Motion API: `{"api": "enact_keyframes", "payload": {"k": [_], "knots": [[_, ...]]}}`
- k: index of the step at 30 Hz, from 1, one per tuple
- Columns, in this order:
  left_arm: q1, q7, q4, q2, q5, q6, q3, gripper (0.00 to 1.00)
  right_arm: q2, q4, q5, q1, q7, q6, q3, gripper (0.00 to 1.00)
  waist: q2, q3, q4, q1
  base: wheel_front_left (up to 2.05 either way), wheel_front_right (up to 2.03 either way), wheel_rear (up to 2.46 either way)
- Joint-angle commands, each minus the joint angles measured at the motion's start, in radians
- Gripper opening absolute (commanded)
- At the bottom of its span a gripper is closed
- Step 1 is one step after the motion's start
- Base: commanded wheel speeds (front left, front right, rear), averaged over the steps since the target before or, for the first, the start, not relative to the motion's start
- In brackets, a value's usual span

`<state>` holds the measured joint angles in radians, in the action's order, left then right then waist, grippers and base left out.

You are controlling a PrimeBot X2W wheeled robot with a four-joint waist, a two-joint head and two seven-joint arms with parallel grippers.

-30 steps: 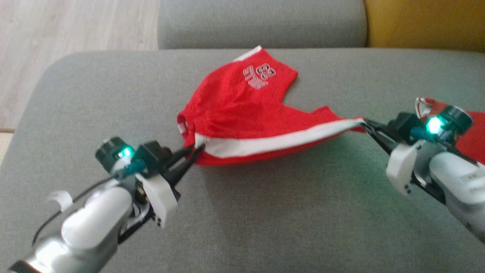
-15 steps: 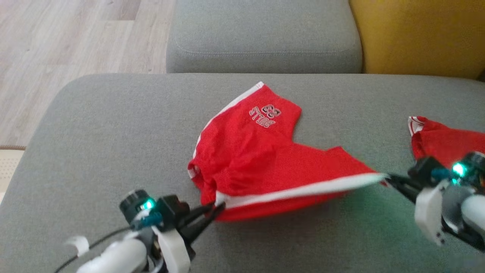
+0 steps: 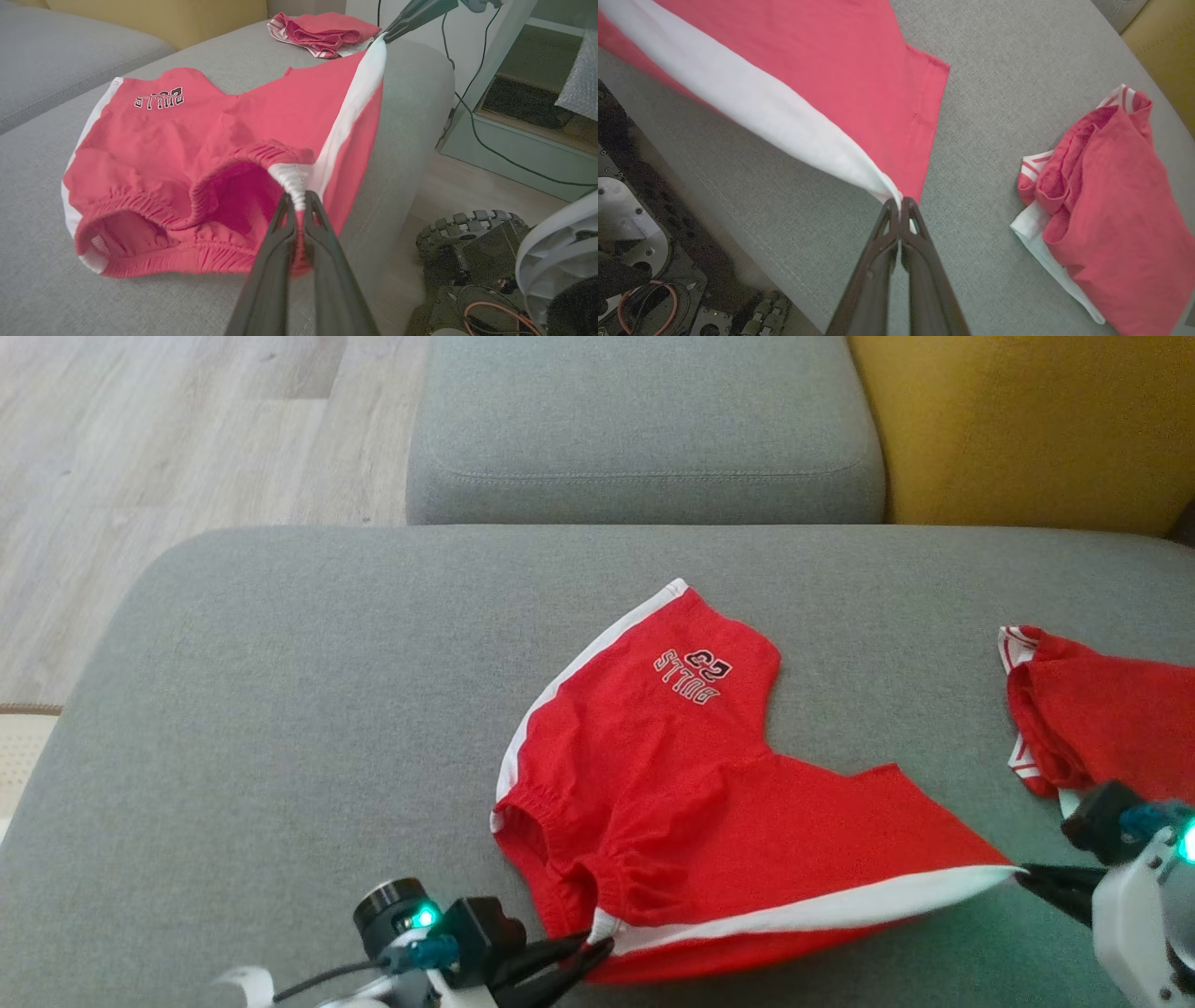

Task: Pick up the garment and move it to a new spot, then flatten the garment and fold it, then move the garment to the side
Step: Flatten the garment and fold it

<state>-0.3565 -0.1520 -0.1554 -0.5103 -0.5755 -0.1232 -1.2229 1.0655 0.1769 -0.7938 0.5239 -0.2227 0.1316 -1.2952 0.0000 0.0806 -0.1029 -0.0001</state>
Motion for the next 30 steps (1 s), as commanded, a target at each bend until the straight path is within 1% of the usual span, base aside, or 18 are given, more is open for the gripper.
{"api": "enact_keyframes", "payload": {"k": [1, 6, 9, 13, 19, 20, 22, 25, 30], "knots": [[-0.041, -0.005, 0.04, -0.03, -0.01, 0.007, 0.041, 0.0, 0.057, -0.019, -0.008, 0.03, -0.002, -0.001, 0.015, 0.0, 0.0, -0.003, -0.004, 0.0001, 0.0, 0.0, 0.0], [-0.066, -0.021, 0.059, -0.026, -0.028, 0.04, 0.086, 0.0, 0.052, -0.017, -0.004, 0.103, 0.019, -0.001, 0.015, 0.0, 0.0, -0.016, -0.021, 0.0001, 0.0, 0.0, 0.0], [-0.087, -0.032, 0.059, -0.024, -0.04, 0.051, 0.115, 0.0, 0.035, -0.005, 0.007, 0.159, 0.037, -0.001, 0.015, 0.0, 0.0, -0.027, -0.039, 0.0001, 0.0, 0.0, 0.0], [-0.116, -0.042, 0.058, -0.008, -0.059, 0.065, 0.15, 0.0, 0.005, 0.025, 0.025, 0.237, 0.06, -0.001, 0.015, 0.0, 0.0, -0.042, -0.074, 0.0001, 0.0, 0.0, 0.0], [-0.169, -0.052, 0.034, 0.025, -0.068, 0.068, 0.18, 0.0, -0.054, 0.082, 0.064, 0.372, 0.068, -0.001, 0.015, 0.0, 0.0, -0.097, -0.138, 0.0001, 0.0, 0.0, 0.0], [-0.169, -0.052, 0.034, 0.025, -0.068, 0.068, 0.18, 0.0, -0.054, 0.082, 0.064, 0.372, 0.068, -0.001, 0.015, 0.0, 0.0, -0.097, -0.138, 0.0001, 0.0, 0.0, 0.0], [-0.189, -0.055, 0.02, 0.041, -0.071, 0.065, 0.186, 0.0, -0.074, 0.104, 0.085, 0.414, 0.062, -0.001, 0.015, 0.0, 0.0, -0.12, -0.162, 0.0001, 0.0, 0.0, 0.0], [-0.22, -0.056, -0.013, 0.071, -0.077, 0.06, 0.192, 0.0, -0.103, 0.136, 0.119, 0.471, 0.051, -0.001, 0.015, 0.0, 0.0, -0.158, -0.198, 0.0001, 0.0, 0.0, 0.0], [-0.268, -0.059, -0.091, 0.138, -0.103, 0.043, 0.2, 0.0, -0.135, 0.176, 0.185, 0.532, 0.009, -0.001, 0.015, 0.0, 0.0, -0.228, -0.253, 0.0001, 0.0, 0.0, 0.0]]}}
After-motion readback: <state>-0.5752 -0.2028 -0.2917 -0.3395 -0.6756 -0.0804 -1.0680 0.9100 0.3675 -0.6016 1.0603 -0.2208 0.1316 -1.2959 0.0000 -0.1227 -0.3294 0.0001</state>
